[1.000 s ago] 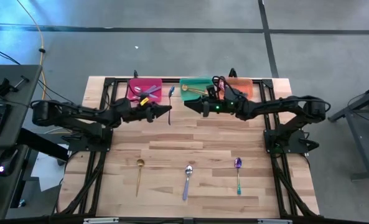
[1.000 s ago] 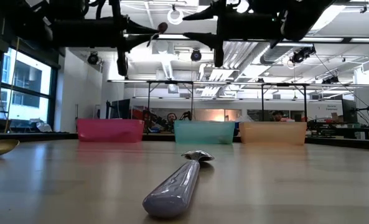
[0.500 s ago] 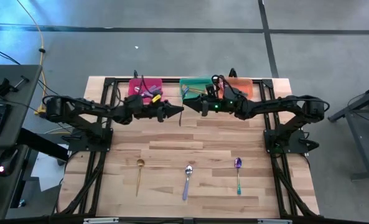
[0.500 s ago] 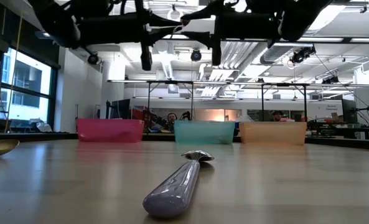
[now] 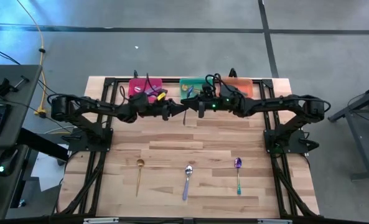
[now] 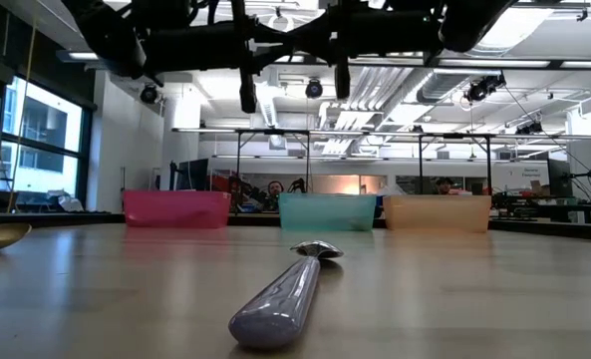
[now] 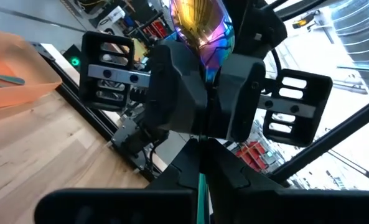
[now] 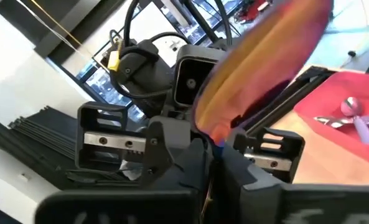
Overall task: Sort silverware by color (type)
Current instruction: Put the left silver spoon into the orange bin
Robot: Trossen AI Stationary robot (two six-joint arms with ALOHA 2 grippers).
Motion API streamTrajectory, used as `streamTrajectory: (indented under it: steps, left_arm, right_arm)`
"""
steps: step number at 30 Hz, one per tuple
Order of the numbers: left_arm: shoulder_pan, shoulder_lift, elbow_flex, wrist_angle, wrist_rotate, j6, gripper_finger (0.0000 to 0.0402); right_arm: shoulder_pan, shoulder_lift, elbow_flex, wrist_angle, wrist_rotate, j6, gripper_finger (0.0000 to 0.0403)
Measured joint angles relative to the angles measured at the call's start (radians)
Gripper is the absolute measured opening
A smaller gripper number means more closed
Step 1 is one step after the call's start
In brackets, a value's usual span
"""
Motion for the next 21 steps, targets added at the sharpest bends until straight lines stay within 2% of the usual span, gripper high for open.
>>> streamTrajectory:
  steps: [13,21]
  left_arm:
    - [0.029,0.0,0.002,-0.017,0.003,-0.01,0.0057]
    - [0.06,0.0,0.002,-0.037,0.03,0.009,0.0071]
  right_arm:
    - [-0.042,-0.008,0.044,-0.089,-0.001,-0.052,0.0]
    - [-0.112,-0.092,0.044,-0.195,-0.001,-0.105,0.0]
